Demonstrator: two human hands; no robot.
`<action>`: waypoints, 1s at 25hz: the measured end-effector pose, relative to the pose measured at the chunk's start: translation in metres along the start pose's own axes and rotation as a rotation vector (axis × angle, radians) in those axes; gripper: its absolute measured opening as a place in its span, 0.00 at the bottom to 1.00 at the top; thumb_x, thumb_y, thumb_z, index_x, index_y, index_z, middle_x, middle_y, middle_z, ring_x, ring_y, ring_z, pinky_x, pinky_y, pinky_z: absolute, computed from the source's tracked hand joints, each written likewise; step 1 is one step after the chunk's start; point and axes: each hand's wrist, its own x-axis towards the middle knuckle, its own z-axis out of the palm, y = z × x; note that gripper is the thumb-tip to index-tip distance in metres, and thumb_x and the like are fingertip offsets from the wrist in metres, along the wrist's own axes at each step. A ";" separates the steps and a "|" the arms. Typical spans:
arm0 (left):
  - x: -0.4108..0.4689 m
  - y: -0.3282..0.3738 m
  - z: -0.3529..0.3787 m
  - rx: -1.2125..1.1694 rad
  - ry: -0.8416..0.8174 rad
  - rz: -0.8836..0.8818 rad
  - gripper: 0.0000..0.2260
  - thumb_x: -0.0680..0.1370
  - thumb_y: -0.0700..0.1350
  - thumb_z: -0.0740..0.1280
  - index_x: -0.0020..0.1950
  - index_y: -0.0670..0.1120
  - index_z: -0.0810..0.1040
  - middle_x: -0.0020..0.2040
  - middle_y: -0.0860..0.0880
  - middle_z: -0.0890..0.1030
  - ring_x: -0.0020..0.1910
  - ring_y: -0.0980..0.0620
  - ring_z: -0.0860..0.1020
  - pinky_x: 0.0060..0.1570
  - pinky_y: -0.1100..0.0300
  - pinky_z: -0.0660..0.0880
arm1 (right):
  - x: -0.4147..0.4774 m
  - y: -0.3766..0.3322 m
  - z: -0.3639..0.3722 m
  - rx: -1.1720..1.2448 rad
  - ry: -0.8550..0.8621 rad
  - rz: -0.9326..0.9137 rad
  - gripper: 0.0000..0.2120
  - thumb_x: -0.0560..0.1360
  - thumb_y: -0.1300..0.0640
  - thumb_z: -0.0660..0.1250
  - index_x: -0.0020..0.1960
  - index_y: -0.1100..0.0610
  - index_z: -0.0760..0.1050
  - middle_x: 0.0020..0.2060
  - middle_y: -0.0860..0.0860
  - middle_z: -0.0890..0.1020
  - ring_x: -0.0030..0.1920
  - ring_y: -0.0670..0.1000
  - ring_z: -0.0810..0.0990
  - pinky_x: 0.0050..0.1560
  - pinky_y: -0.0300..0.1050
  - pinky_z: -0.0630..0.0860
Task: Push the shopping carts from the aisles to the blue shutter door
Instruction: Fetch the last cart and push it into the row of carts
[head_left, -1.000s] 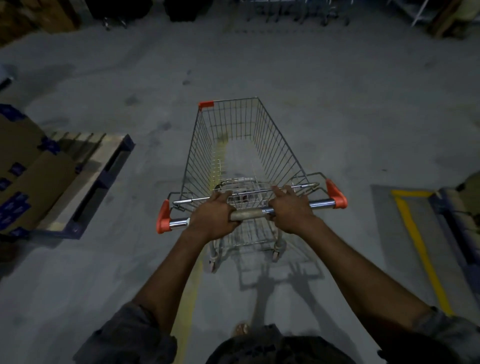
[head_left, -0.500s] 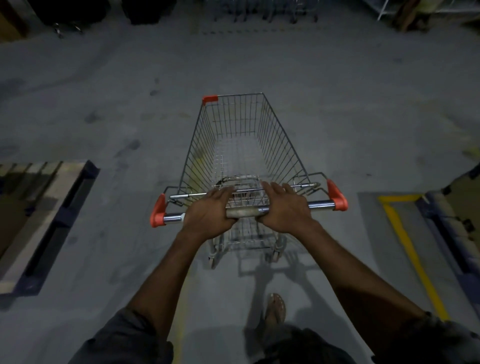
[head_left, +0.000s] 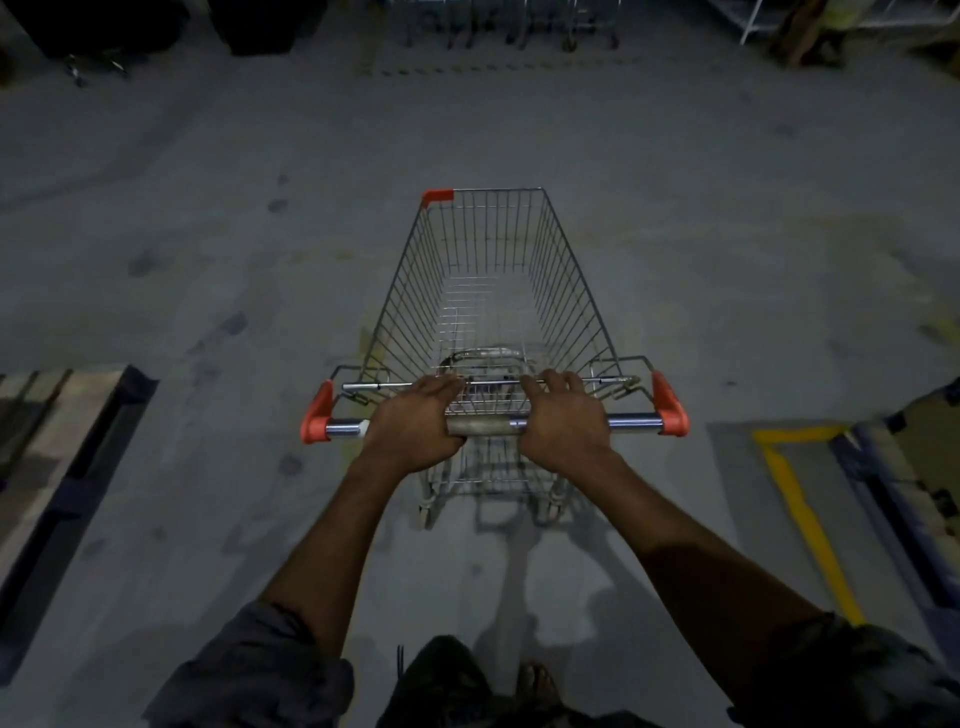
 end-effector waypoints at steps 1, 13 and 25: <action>0.018 -0.001 0.000 0.001 0.005 0.015 0.35 0.70 0.58 0.72 0.76 0.51 0.72 0.75 0.53 0.74 0.73 0.50 0.72 0.65 0.52 0.74 | 0.016 0.007 -0.003 0.003 0.008 -0.002 0.37 0.70 0.49 0.69 0.78 0.51 0.65 0.73 0.54 0.72 0.73 0.60 0.67 0.65 0.55 0.74; 0.272 -0.051 0.004 0.034 -0.044 0.158 0.34 0.72 0.60 0.71 0.76 0.53 0.70 0.78 0.51 0.69 0.75 0.47 0.68 0.66 0.47 0.75 | 0.243 0.069 -0.045 -0.052 0.070 0.039 0.24 0.68 0.48 0.69 0.64 0.50 0.80 0.73 0.52 0.74 0.72 0.57 0.71 0.62 0.54 0.76; 0.517 -0.093 0.000 0.143 0.074 0.201 0.16 0.71 0.58 0.72 0.52 0.49 0.86 0.74 0.53 0.74 0.66 0.51 0.77 0.50 0.54 0.79 | 0.466 0.134 -0.071 0.017 0.301 -0.084 0.41 0.74 0.19 0.48 0.65 0.48 0.79 0.64 0.48 0.81 0.61 0.51 0.79 0.57 0.48 0.76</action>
